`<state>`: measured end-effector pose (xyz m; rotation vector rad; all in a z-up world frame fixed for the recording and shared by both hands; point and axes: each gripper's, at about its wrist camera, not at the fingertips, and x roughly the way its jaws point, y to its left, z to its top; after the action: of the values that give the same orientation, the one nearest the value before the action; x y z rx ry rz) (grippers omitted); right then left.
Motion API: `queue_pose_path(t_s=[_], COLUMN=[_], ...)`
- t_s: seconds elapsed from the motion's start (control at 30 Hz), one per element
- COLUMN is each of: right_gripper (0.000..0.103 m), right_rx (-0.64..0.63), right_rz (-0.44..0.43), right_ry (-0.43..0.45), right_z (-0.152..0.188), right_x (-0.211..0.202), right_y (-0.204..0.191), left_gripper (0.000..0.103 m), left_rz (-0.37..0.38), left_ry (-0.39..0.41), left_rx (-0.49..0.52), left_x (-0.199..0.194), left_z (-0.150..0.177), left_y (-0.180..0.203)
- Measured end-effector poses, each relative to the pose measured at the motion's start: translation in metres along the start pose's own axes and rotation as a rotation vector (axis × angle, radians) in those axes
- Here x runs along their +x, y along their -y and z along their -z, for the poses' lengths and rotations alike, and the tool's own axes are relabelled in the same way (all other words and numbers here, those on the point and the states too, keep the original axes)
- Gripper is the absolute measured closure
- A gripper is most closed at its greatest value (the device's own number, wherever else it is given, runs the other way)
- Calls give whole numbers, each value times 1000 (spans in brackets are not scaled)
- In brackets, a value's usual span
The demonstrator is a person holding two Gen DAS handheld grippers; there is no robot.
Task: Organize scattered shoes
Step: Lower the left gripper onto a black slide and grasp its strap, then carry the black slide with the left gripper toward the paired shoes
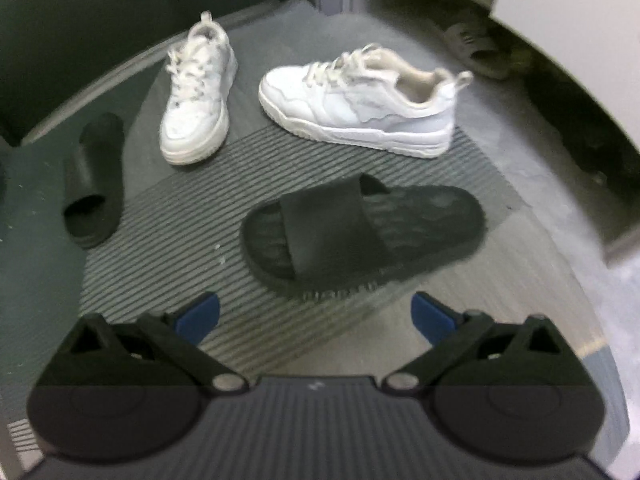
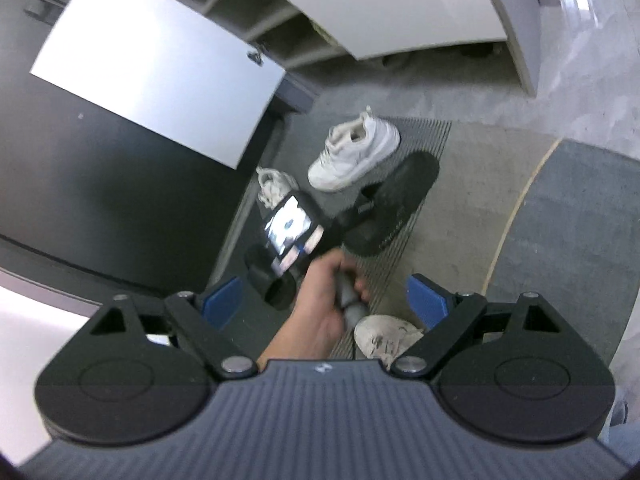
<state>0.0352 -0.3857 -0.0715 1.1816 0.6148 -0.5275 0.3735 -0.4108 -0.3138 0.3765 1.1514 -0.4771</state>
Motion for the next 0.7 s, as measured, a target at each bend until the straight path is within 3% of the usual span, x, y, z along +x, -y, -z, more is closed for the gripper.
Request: queue_pose_path(t_s=[0.13, 0.33, 0.47, 0.67, 0.7], right_gripper=[12, 12, 12, 12, 12], right_rx=[23, 42, 52, 91, 85], right_rz=[11, 34, 44, 33, 29], right_ry=[-51, -113, -137, -120, -115], right_z=[-9, -16, -20, -24, -23], right_x=[29, 59, 66, 59, 57], right_y=[-6, -10, -9, -2, -3], left_gripper=[0, 0, 3, 16, 16], left_rz=[20, -10, 32, 5, -18], left_ry=[-26, -75, -160, -102, -62], left_rx=[-55, -43, -9, 41, 65], left_x=[40, 96, 122, 113, 103], left_z=[-14, -36, -39, -28, -24], left_y=[1, 12, 19, 18, 19])
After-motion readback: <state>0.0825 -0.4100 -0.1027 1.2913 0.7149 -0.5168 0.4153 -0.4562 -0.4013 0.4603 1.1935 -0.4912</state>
